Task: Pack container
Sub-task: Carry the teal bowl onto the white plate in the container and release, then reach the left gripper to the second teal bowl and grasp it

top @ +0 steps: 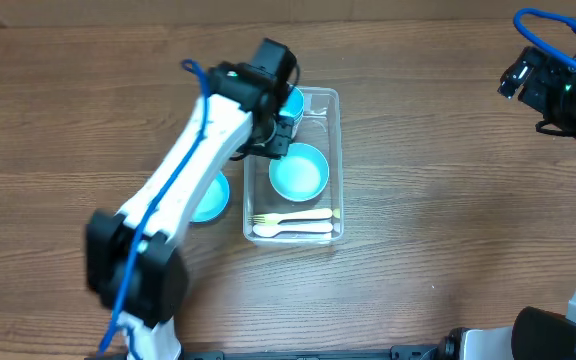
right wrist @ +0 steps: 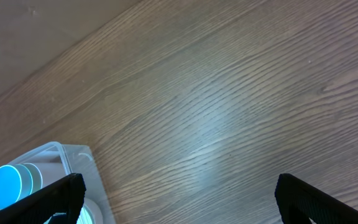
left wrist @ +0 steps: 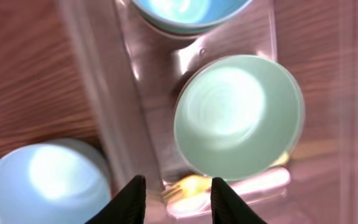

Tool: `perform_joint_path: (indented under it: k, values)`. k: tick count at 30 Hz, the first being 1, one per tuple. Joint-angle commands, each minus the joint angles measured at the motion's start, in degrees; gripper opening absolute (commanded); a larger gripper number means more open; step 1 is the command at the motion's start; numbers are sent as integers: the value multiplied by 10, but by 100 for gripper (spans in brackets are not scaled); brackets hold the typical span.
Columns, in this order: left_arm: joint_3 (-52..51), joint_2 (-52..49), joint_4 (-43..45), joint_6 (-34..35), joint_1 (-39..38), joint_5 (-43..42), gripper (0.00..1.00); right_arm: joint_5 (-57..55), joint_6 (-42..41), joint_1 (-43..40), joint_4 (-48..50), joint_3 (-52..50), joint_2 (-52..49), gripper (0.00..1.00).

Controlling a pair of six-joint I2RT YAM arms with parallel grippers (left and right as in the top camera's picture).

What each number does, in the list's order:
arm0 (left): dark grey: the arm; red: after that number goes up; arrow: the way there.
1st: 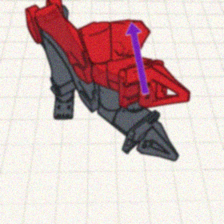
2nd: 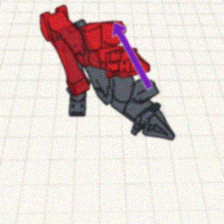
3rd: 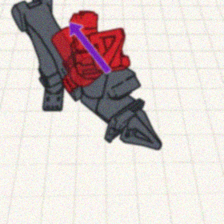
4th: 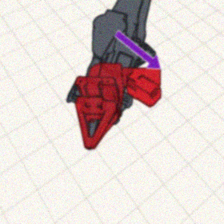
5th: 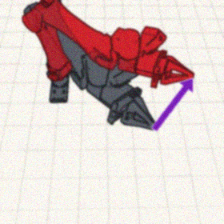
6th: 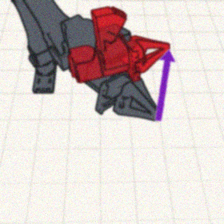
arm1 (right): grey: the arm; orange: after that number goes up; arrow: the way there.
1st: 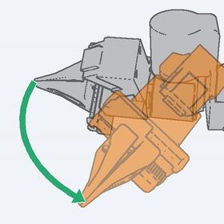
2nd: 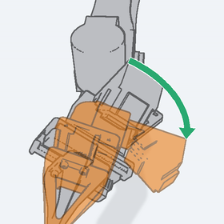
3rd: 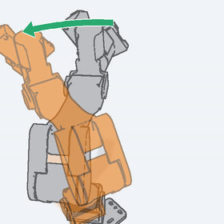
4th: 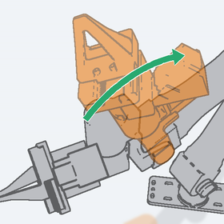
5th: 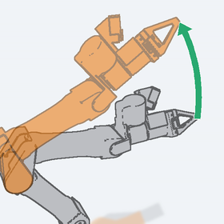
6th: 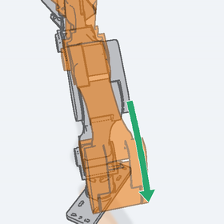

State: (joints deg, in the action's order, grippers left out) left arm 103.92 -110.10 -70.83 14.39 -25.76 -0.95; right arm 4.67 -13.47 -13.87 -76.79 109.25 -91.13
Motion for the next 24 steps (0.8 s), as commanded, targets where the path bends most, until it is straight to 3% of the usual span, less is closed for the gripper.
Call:
perform_joint_path:
  k: [1, 4, 10, 13, 16, 19, 24]
  values:
    - [2, 90, -49, -2, 20, 44, 31, 1, -3, -1, 1, 0, 6, 100]
    - [2, 157, -111, 9, 63, 98, 30, 1, -3, -1, 1, 0, 6, 100]
    - [-40, 254, -159, 51, 187, 93, 37, 1, -3, -1, 1, 0, 6, 100]
    - [-158, 270, -83, 51, 197, 71, 47, 1, -3, -1, 1, 0, 6, 100]
    - [-319, 262, 58, 54, 198, 14, 54, 1, -3, -1, 1, 0, 6, 100]
    - [-412, 232, 145, 88, 199, -5, 48, 1, -3, -1, 1, 0, 6, 100]
    - [-437, 217, 189, 109, 198, 18, 47, 1, -3, -1, 1, 0, 6, 100]
